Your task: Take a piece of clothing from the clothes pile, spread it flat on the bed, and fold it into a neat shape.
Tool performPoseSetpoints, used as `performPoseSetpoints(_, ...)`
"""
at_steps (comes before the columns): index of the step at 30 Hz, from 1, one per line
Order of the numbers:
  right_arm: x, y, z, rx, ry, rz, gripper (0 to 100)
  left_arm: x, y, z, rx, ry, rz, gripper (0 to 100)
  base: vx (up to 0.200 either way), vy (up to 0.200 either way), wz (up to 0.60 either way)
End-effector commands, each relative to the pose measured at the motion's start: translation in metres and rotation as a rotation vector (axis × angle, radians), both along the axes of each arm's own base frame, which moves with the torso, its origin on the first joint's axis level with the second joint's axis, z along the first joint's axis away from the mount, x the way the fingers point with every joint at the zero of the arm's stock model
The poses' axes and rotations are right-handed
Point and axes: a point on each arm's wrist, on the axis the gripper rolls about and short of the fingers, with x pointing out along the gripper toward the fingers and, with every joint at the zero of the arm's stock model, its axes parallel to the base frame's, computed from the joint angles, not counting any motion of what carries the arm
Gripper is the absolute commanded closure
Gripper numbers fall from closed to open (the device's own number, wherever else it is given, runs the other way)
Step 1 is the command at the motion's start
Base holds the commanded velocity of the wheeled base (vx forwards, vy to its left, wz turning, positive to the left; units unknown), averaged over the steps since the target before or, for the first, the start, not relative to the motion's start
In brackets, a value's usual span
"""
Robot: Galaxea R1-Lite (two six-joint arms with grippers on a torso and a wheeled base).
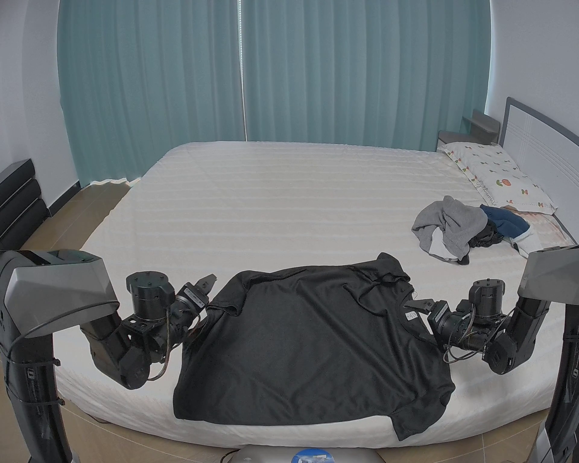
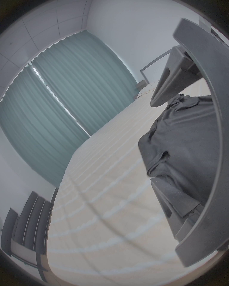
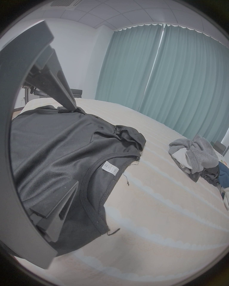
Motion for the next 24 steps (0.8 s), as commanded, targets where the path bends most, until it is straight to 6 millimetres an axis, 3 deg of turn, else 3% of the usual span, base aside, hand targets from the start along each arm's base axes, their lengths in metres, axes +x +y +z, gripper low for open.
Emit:
performPoseSetpoints(1,-0.010,0.003,-0.017,-0.005,0.018,0.017,0,0.020,-0.036,-0.006,0.004,0.006,-0.093,0,0.000,0.000,0.00)
performPoseSetpoints(5,-0.015,0.007,-0.024,-0.012,-0.005,0.029,0,0.040,-0.055,-0.004,0.012,0.051,-0.123,0,0.000,0.000,0.00)
performPoseSetpoints(7,-0.016,0.006,-0.025,-0.010,-0.015,0.030,0,0.048,-0.060,-0.013,0.021,0.075,-0.118,0,0.000,0.000,0.00)
performPoseSetpoints(9,-0.016,0.006,-0.025,-0.010,-0.017,0.030,0,0.049,-0.062,-0.018,0.017,0.087,-0.118,0,0.000,0.000,0.00)
performPoseSetpoints(11,-0.016,0.006,-0.026,-0.009,-0.015,0.032,0,0.052,-0.063,-0.038,0.008,0.130,-0.103,0,0.000,0.000,0.00)
performPoseSetpoints(19,-0.016,0.008,-0.026,-0.012,-0.016,0.034,0,0.048,-0.074,-0.040,0.008,0.130,-0.127,0,0.000,0.000,0.00)
performPoseSetpoints(24,-0.015,0.008,-0.026,-0.010,-0.018,0.034,0,0.057,-0.080,-0.046,0.016,0.119,-0.115,0,0.000,0.000,0.00)
